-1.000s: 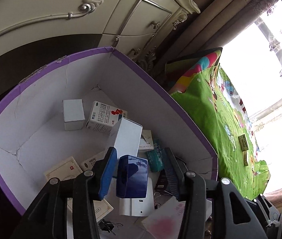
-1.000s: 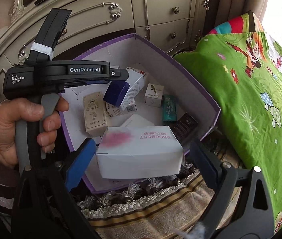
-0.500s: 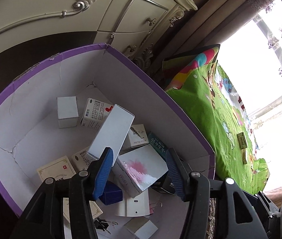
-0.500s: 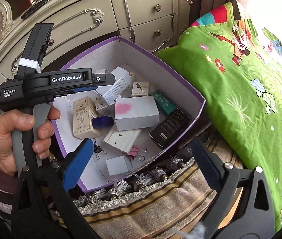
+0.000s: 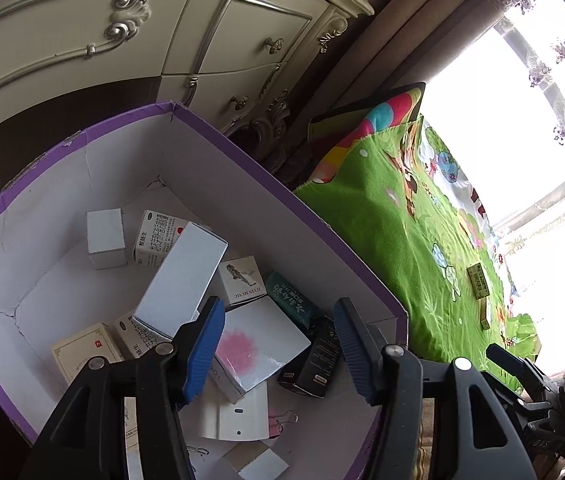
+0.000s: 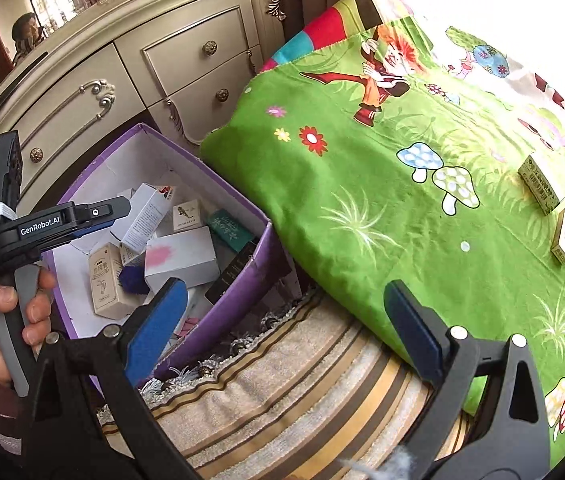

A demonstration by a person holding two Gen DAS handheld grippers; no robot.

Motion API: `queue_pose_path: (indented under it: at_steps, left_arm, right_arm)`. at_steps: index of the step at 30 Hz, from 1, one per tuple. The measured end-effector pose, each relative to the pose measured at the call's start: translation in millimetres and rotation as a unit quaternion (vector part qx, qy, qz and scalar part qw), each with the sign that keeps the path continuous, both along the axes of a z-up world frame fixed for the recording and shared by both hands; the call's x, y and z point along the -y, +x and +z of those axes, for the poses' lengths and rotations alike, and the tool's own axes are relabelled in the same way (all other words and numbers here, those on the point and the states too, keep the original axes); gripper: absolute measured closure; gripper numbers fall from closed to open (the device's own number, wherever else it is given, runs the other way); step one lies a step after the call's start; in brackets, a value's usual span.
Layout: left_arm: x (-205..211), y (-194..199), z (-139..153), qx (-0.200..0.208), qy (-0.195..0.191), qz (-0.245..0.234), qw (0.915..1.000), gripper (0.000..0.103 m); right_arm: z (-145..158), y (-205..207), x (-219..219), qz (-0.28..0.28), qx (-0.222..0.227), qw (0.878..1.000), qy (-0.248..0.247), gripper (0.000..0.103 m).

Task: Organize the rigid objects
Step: 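Move both grippers back over the last two boxes on the bedspread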

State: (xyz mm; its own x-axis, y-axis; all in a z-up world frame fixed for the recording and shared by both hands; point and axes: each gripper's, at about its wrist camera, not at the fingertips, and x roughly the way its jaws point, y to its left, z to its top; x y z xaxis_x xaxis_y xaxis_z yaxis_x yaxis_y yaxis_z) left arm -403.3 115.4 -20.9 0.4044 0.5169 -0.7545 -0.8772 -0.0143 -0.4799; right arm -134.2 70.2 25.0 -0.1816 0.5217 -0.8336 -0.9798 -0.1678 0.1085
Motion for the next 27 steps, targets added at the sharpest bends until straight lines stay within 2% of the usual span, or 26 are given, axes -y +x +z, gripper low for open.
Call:
queue_pose_path:
  at_steps: [12, 17, 21, 27]
  left_arm:
    - [-25.4, 79.6, 26.5, -0.017, 0.01, -0.05, 0.9986, 0.043]
    - [-36.0, 116.3, 35.7, -0.031, 0.016, -0.071, 0.9969, 0.042]
    - [-44.5, 150.7, 41.1, -0.042, 0.023, -0.092, 0.9946, 0.039]
    - [-57.4, 209.7, 40.6, -0.051, 0.024, -0.131, 0.9898, 0.037]
  right_arm:
    - [24.5, 82.1, -50.4, -0.066, 0.027, 0.996, 0.057, 0.003]
    - [18.5, 121.1, -61.7, -0.11, 0.046, 0.99, 0.079, 0.003]
    - [3.5, 153.7, -61.5, -0.17, 0.06, 0.98, 0.081, 0.003]
    - [-11.6, 198.8, -50.5, -0.257, 0.078, 0.959, 0.096, 0.003]
